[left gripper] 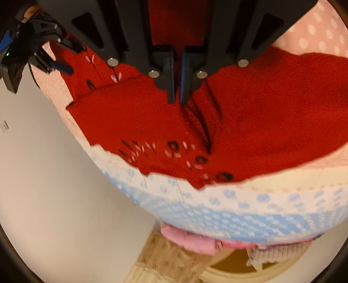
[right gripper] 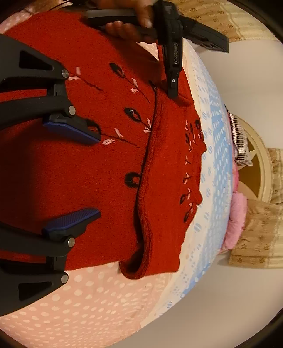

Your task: Fold small clothes

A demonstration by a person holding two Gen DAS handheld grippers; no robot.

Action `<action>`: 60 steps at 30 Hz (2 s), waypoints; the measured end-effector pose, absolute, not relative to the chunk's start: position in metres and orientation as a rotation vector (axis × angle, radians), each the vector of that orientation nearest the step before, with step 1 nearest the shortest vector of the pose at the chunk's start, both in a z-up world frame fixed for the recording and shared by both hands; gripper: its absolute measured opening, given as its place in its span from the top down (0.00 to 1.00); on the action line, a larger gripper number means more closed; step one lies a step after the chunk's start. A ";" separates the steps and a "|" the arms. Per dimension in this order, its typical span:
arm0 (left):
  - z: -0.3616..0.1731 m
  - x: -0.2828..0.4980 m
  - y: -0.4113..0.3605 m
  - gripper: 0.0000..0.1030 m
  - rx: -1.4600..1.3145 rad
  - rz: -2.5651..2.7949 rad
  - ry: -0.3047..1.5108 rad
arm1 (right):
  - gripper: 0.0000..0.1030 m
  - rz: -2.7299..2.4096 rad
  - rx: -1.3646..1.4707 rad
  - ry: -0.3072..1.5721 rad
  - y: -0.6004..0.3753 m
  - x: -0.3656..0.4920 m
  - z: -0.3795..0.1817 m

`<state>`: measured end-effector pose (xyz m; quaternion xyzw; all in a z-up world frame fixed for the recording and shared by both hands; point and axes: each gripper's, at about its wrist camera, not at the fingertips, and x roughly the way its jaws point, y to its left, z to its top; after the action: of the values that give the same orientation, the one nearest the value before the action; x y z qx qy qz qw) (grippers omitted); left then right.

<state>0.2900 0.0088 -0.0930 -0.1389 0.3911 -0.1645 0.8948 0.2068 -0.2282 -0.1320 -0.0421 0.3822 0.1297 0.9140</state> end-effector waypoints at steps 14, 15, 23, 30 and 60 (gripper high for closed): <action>-0.081 0.273 0.024 0.96 -0.290 -0.342 0.747 | 0.29 0.248 -0.086 0.779 -0.231 0.203 -0.136; -0.082 0.274 0.022 0.96 -0.284 -0.344 0.750 | 0.29 0.248 -0.083 0.779 -0.232 0.202 -0.137; -0.094 0.285 0.024 0.79 -0.302 -0.271 0.806 | 0.26 0.237 -0.079 0.779 -0.233 0.201 -0.138; -0.098 0.290 0.020 0.62 -0.294 -0.273 0.817 | 0.25 0.229 -0.079 0.780 -0.233 0.200 -0.140; -0.086 0.268 0.053 0.70 -0.374 -0.289 0.769 | 0.22 0.207 -0.081 0.775 -0.233 0.199 -0.141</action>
<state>0.2682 0.0525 -0.0862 -0.1805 0.3714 -0.1396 0.9000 0.1985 -0.2331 -0.1406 -0.0394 0.3771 0.1009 0.9198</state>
